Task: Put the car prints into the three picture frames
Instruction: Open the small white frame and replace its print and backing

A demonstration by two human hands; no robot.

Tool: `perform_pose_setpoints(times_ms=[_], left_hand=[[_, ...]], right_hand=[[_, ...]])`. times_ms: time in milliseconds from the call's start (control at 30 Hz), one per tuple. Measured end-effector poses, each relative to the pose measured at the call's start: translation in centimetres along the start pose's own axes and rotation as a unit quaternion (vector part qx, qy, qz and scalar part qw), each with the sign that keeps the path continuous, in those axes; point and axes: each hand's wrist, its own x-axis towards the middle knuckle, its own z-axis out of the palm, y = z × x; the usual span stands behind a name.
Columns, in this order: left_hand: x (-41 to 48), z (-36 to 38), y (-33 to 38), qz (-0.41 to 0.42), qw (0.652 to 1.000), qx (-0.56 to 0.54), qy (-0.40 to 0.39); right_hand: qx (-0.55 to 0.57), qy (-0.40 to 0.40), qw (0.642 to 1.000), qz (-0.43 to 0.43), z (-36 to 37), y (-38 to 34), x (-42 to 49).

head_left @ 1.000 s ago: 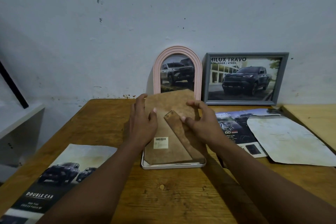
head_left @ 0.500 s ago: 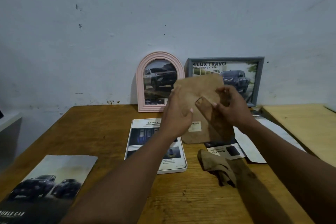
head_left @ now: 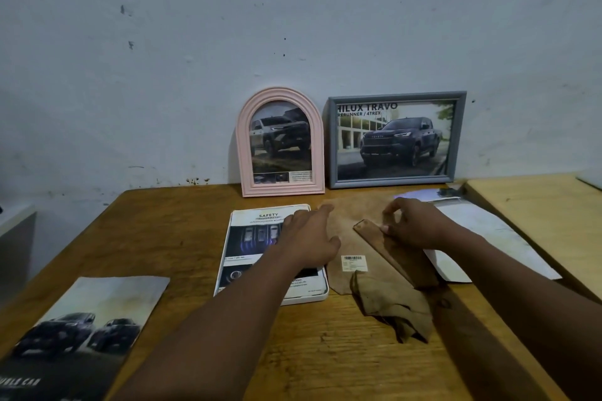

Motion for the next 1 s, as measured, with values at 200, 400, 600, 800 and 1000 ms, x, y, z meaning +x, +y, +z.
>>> perform_pose_setpoints(times_ms=[200,400,600,800,1000], left_hand=[[-0.4,0.2,0.4,0.042,0.993,0.113,-0.019],[-1.8,-1.4,-0.7,0.025,0.999,0.039,0.004],[-6.5,-5.0,-5.4,-0.046,0.997,-0.013,0.065],[-14.3,-8.5,-14.6,-0.174,0.977,-0.027,0.119],[-23.1,-9.6,-23.4,-0.284,0.949,0.023,0.136]], right_hand=[[-0.084,0.023,0.996,-0.014,0.4,-1.0,-1.4],[-0.027,0.018,0.995,-0.097,-0.7,-6.0,-2.1],[0.061,-0.009,0.980,-0.189,2.0,-15.7,-3.0],[0.107,-0.084,0.954,-0.266,8.5,-25.5,-6.5],[0.083,-0.144,0.939,-0.301,14.9,-31.1,-11.3]])
